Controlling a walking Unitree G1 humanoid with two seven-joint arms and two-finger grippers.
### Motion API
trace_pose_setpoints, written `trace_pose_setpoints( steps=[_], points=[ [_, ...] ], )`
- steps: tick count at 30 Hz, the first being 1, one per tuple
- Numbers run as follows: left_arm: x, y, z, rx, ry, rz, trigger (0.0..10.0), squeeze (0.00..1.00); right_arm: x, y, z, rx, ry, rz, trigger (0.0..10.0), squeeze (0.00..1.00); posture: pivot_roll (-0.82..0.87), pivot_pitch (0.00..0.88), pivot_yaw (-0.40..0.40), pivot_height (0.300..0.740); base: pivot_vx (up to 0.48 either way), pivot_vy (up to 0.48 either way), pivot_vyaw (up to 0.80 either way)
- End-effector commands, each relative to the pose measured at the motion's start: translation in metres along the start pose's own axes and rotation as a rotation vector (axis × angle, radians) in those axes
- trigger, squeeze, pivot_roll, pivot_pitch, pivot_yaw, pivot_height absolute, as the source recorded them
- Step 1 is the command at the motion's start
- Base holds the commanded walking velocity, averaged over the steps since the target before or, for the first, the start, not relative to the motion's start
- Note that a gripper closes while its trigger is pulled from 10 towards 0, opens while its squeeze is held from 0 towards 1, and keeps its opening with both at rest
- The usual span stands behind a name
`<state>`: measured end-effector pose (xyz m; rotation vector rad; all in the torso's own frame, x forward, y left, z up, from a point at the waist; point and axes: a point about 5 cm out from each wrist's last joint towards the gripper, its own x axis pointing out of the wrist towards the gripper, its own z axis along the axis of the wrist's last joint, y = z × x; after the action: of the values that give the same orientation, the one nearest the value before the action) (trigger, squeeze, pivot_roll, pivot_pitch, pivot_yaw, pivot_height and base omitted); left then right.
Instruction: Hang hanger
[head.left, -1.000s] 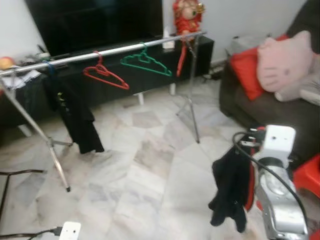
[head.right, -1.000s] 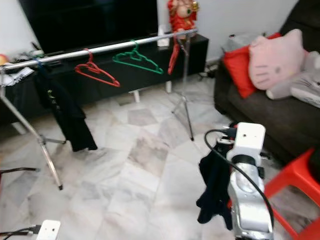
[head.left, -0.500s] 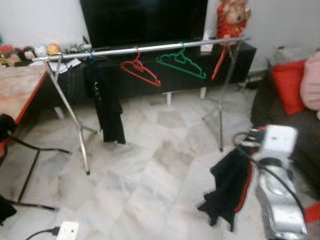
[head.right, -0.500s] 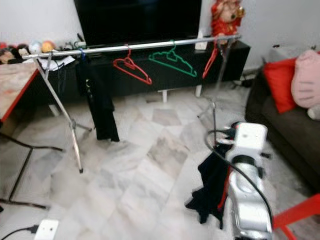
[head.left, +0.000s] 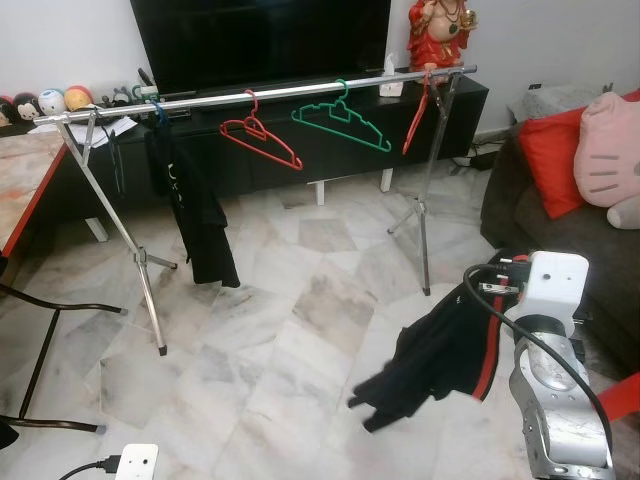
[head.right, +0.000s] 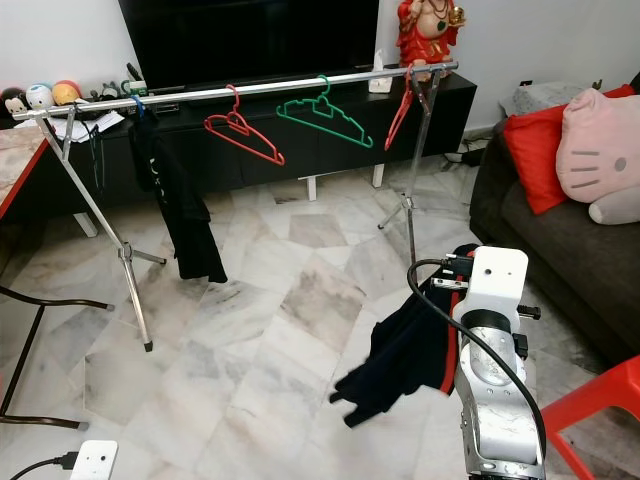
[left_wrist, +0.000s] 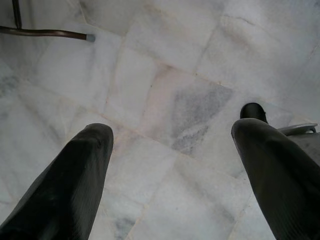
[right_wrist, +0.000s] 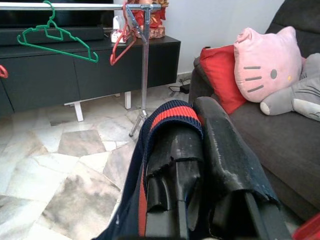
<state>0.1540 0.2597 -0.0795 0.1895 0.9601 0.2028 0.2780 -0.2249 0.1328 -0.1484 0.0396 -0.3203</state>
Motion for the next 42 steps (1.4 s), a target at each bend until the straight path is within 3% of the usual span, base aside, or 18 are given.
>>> trace_pose_setpoints(
  steps=[1,42],
  points=[
    [0.0003,0.0015,-0.0001,-0.003,0.012,0.004,10.0,0.00,0.0015,0.0006,0.0047,0.007,-0.018,0.003,10.0,0.00,-0.18,0.004,0.022,0.740,0.240,0.000,0.00],
    [0.0005,0.0015,0.0008,-0.006,0.013,-0.001,10.0,0.00,0.0019,0.0025,0.0028,0.008,-0.012,0.008,10.0,0.00,-0.18,0.013,0.023,0.740,0.270,0.000,0.00]
  ],
)
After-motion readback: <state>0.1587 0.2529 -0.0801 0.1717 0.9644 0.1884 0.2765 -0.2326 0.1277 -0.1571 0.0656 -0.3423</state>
